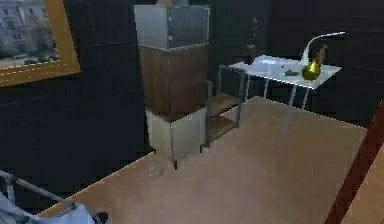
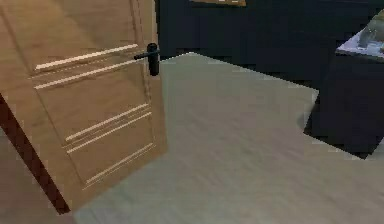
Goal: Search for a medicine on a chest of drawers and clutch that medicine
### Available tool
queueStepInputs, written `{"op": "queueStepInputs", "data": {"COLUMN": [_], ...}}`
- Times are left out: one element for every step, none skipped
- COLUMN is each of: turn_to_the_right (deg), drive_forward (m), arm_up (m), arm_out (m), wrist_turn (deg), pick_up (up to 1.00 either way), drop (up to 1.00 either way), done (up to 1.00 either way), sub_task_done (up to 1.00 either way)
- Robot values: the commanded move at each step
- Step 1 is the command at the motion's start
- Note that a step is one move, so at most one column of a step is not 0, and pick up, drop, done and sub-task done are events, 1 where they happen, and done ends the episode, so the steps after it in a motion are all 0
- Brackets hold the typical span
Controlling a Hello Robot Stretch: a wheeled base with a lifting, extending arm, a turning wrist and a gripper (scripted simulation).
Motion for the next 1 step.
{"op": "queueStepInputs", "data": {"turn_to_the_right": [-45.0], "drive_forward": [0.0], "arm_up": [0.0], "arm_out": [0.0], "wrist_turn": [0.0], "pick_up": [0.0], "drop": [0.0], "done": [0.0], "sub_task_done": [0.0]}}
